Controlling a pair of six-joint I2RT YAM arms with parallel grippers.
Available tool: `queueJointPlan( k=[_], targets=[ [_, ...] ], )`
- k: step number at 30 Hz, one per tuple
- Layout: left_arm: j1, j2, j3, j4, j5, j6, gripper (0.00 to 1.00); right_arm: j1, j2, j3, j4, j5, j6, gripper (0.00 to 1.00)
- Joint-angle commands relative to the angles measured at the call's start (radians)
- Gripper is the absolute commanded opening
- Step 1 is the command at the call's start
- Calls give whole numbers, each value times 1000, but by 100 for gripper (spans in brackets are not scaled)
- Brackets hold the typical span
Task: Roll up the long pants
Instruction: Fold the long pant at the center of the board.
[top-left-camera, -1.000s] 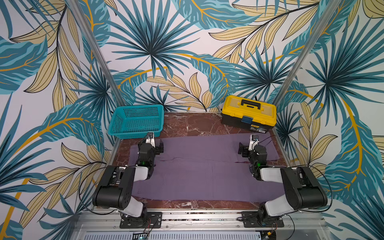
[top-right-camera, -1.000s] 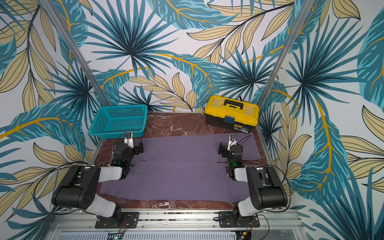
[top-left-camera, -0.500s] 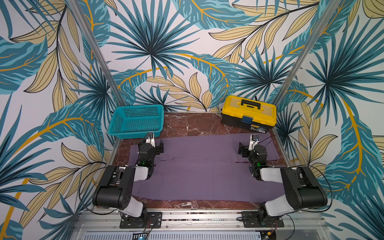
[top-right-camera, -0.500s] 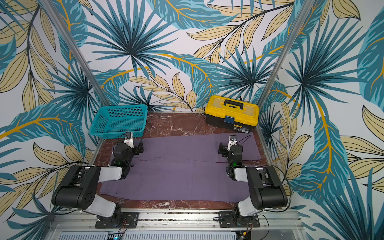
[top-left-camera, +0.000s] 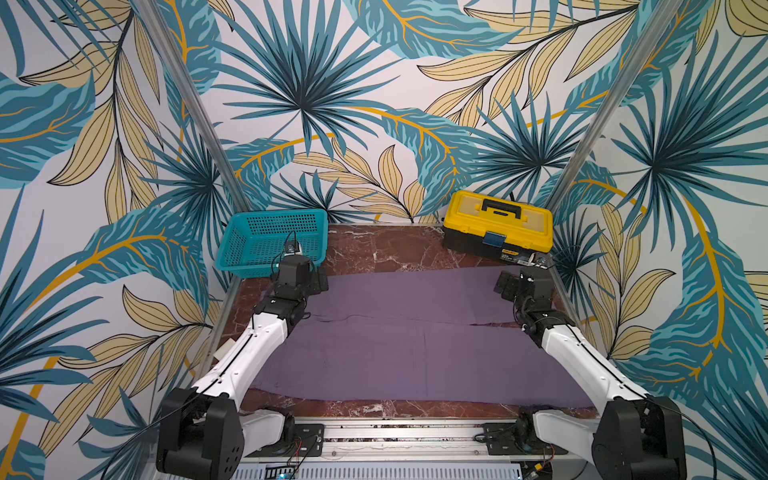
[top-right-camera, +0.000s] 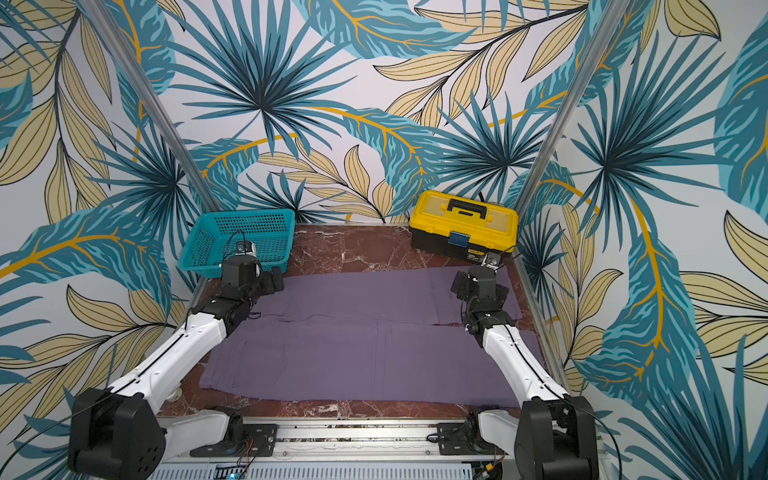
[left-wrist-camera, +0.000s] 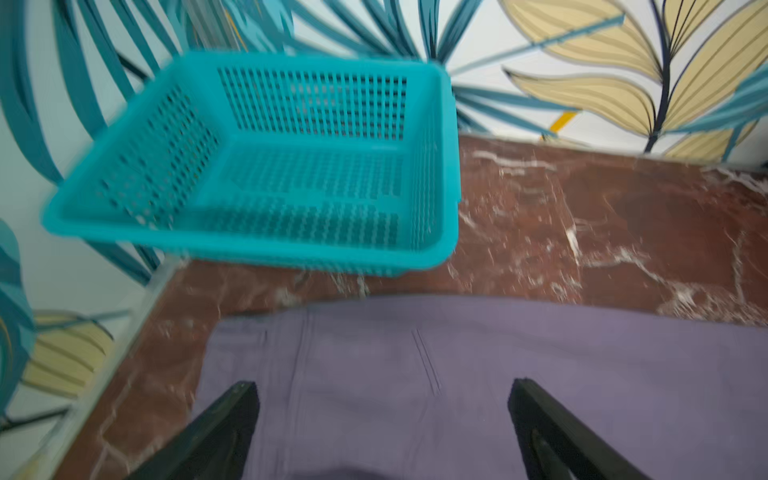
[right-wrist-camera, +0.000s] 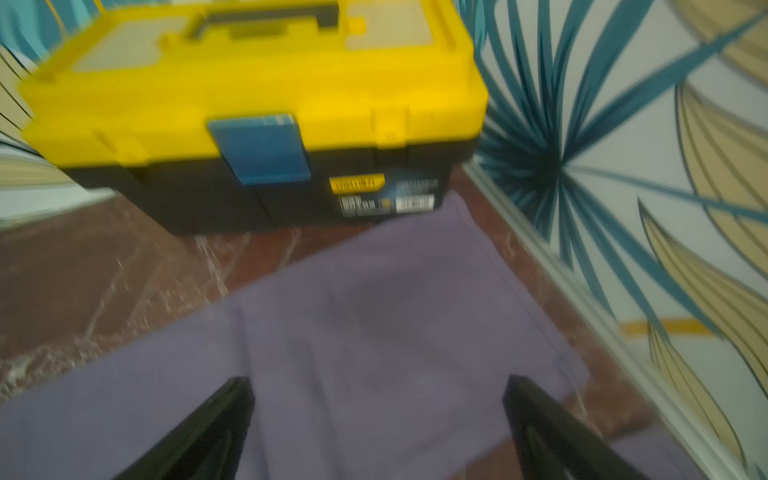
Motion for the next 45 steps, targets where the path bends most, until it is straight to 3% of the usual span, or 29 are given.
queueJointPlan(
  k=[1, 6, 10, 15, 22, 23, 26, 29, 33, 38, 45],
  targets=[
    [-13, 12, 26, -463, 94, -237, 100, 6, 3, 44, -442, -54, 166, 100],
    [-11, 28, 6, -604, 61, -338, 100, 13, -82, -15, -676, -70, 351, 100],
    [7, 112, -11, -566, 51, -354, 100, 11, -137, -65, -710, -11, 427, 100],
    [87, 237, -44, -450, 98, -377, 100, 10, -59, -156, -573, -85, 592, 100],
    [109, 316, -118, -139, 165, -383, 97, 10, -77, -313, -194, -102, 671, 100],
    [110, 335, -117, -102, 165, -394, 90, 10, -83, -337, -135, -98, 676, 100],
    [111, 385, -98, -5, 191, -416, 87, 10, -57, -384, 64, -88, 662, 99],
    [120, 478, 9, -30, 187, -389, 83, 10, 32, -353, 142, -104, 615, 99],
    [149, 569, 117, -35, 205, -365, 85, 7, 171, -265, 195, -120, 569, 99],
    [158, 630, 223, -108, 237, -332, 87, -1, 294, -82, 106, -160, 495, 99],
    [159, 415, 196, -418, 289, -246, 96, 0, 139, -2, -248, -151, 429, 99]
  ],
)
